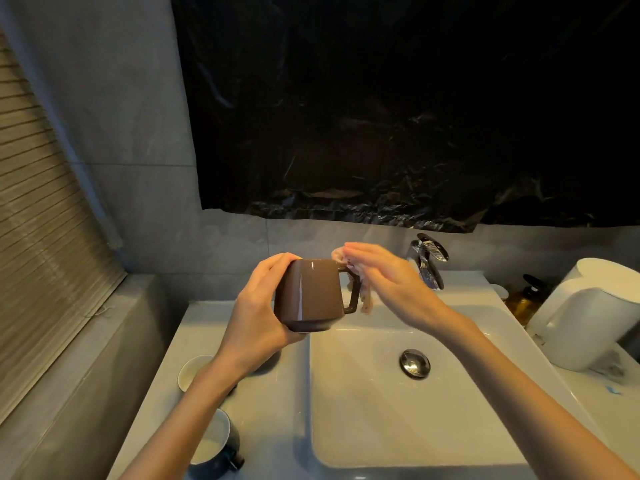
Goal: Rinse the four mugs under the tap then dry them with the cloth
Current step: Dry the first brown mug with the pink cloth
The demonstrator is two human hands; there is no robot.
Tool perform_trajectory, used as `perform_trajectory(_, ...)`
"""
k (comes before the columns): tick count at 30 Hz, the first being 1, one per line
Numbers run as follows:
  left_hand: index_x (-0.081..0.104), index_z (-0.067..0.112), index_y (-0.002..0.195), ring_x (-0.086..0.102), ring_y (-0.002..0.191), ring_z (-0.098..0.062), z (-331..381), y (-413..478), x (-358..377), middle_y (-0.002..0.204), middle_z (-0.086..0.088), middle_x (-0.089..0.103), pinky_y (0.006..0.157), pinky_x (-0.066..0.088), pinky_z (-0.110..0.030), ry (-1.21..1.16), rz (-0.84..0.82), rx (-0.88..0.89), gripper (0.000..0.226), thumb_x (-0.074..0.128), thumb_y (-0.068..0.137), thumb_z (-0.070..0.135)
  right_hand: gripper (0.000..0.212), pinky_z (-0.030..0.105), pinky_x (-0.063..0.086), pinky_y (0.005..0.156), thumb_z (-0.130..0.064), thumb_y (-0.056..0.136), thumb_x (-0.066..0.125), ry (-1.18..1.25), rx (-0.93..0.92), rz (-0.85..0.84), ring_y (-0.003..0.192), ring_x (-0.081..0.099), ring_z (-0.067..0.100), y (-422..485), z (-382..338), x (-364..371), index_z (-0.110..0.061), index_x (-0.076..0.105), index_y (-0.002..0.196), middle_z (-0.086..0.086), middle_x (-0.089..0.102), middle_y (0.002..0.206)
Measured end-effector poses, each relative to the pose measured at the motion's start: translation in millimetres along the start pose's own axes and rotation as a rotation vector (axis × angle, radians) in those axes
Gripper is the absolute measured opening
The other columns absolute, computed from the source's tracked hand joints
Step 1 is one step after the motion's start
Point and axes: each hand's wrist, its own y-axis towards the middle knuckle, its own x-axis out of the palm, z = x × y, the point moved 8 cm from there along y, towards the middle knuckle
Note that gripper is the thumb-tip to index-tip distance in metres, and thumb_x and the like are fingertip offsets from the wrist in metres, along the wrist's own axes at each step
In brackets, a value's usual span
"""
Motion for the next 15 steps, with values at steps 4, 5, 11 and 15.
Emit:
perform_trajectory(4,0.046,0.017,0.128,0.047,0.115,-0.003,4,1,-2,0.126,0.006,0.048,0.090,0.040,-0.008,0.019,-0.027,0.025,0.086,0.088,0.054,0.032,0.056,0.002,0.027,0.101,0.005,0.088,0.056,-0.147,-0.092,-0.011,0.125,0.044,-0.002,-4,-1,1,-0.021,0.051,0.138,-0.009,0.055,0.135)
perform_trajectory(5,0.046,0.018,0.128,0.046,0.115,-0.002,7,1,-2,0.127,0.007,0.047,0.090,0.040,-0.008,0.032,-0.036,0.038,0.085,0.087,0.055,0.033,0.055,0.008,0.034,0.101,0.004,0.087,0.059,-0.127,-0.089,0.032,0.119,0.048,-0.003,-5,-1,-5,-0.024,0.055,0.134,-0.012,0.060,0.128)
perform_trajectory(11,0.039,0.018,0.135,0.041,0.119,0.000,9,0,3,0.135,0.005,0.039,0.090,0.047,-0.019,0.171,-0.072,0.106,0.091,0.089,0.059,0.028,0.031,0.024,0.058,0.077,-0.013,0.088,0.064,0.207,0.130,0.192,0.096,0.066,0.002,-2,10,-37,-0.024,0.070,0.116,-0.010,0.071,0.104)
perform_trajectory(15,0.036,0.019,0.137,0.034,0.125,0.002,8,-5,7,0.138,0.003,0.037,0.092,0.044,-0.019,0.194,-0.051,0.120,0.096,0.090,0.057,0.023,0.036,0.019,0.048,0.090,-0.016,0.094,0.054,0.276,0.224,0.032,0.112,0.060,0.004,2,11,-18,-0.022,0.062,0.129,-0.009,0.064,0.125)
